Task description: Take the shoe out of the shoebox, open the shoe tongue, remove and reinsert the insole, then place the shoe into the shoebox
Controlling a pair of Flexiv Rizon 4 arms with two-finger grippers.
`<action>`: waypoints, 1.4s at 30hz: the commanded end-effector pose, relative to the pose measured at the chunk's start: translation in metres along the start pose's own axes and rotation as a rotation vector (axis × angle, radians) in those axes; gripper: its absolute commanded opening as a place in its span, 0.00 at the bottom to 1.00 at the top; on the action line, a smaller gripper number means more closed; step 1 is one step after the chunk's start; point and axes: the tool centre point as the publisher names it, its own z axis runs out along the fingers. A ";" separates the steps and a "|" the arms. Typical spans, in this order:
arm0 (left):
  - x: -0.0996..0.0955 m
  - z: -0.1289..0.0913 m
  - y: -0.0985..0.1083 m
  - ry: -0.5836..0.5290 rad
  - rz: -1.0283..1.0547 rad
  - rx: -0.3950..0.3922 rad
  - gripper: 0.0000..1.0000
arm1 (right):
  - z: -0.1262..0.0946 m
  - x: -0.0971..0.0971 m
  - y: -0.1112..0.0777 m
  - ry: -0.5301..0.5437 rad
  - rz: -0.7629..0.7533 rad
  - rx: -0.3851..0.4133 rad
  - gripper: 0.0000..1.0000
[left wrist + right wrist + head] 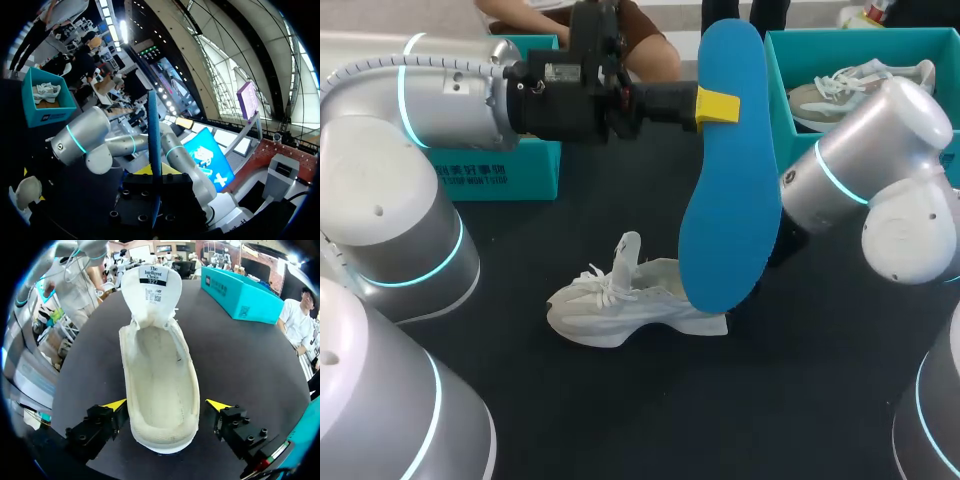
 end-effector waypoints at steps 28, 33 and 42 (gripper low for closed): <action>0.000 -0.001 0.002 -0.003 0.000 0.000 0.00 | -0.016 -0.012 0.009 -0.048 0.007 0.214 1.00; 0.000 -0.001 0.002 -0.003 0.000 0.000 0.00 | -0.020 -0.003 0.008 -0.031 0.020 0.233 1.00; 0.000 -0.001 0.002 -0.003 0.000 0.000 0.00 | -0.031 0.012 0.006 -0.045 0.045 0.271 1.00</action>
